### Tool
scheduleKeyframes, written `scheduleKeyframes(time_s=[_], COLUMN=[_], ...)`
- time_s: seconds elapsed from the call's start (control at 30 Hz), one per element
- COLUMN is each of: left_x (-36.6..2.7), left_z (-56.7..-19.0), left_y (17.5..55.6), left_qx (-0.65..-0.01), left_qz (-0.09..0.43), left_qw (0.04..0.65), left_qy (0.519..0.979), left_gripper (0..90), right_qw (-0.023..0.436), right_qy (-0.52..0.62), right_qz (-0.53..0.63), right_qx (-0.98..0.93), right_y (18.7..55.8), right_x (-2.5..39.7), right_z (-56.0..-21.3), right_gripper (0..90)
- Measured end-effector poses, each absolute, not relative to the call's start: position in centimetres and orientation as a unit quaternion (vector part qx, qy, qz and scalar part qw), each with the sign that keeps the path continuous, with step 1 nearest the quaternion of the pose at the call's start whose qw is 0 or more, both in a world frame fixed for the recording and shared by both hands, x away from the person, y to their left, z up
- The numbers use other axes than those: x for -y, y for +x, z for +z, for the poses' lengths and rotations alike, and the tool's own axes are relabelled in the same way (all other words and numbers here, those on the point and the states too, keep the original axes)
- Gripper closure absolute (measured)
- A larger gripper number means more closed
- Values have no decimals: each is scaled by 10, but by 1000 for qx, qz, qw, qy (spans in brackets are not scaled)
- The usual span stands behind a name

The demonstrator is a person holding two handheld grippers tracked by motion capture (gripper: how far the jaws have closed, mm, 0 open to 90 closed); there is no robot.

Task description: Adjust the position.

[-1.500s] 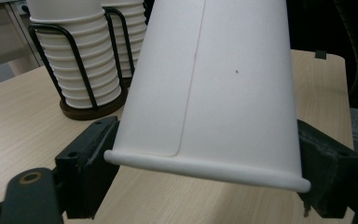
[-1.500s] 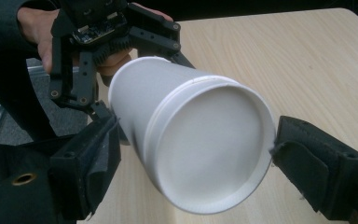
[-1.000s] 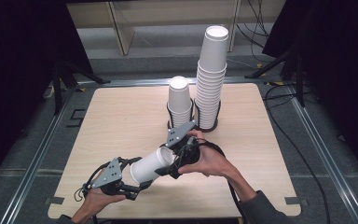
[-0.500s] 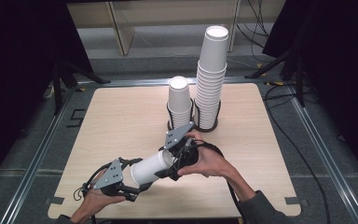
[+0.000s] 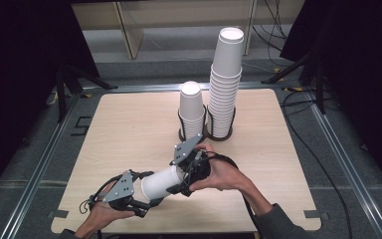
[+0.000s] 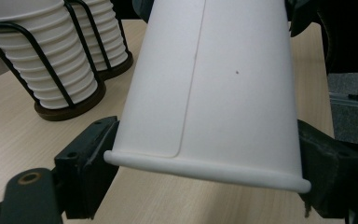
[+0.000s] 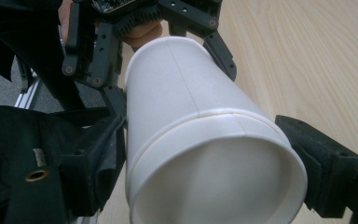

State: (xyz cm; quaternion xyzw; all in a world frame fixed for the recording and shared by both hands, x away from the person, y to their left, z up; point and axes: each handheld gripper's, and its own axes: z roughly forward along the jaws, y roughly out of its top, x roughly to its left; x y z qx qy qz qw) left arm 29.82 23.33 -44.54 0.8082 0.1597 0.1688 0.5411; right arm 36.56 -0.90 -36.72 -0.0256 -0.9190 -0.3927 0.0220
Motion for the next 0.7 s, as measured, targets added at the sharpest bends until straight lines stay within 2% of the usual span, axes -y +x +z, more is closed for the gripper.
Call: scheduleKeyframes(time_s=[0.27, 0.43, 0.5, 0.7], left_x=[-234, -235, -237, -242], left_z=[-447, -446, -446, -443], left_y=[299, 300, 301, 301], left_qx=[-156, -172, -181, -185], left_qz=[160, 158, 153, 144], left_qw=[550, 572, 585, 614], left_qy=[805, 786, 775, 753], left_gripper=[135, 88, 69, 62], right_qw=[47, 59, 51, 66], right_qy=[-35, -43, -28, -36], right_qz=[-393, -411, -427, -451], right_qx=[918, 909, 902, 890], right_y=[365, 367, 370, 373], right_x=[11, 14, 13, 18], right_z=[-368, -365, -365, -361], right_gripper=[232, 245, 248, 251])
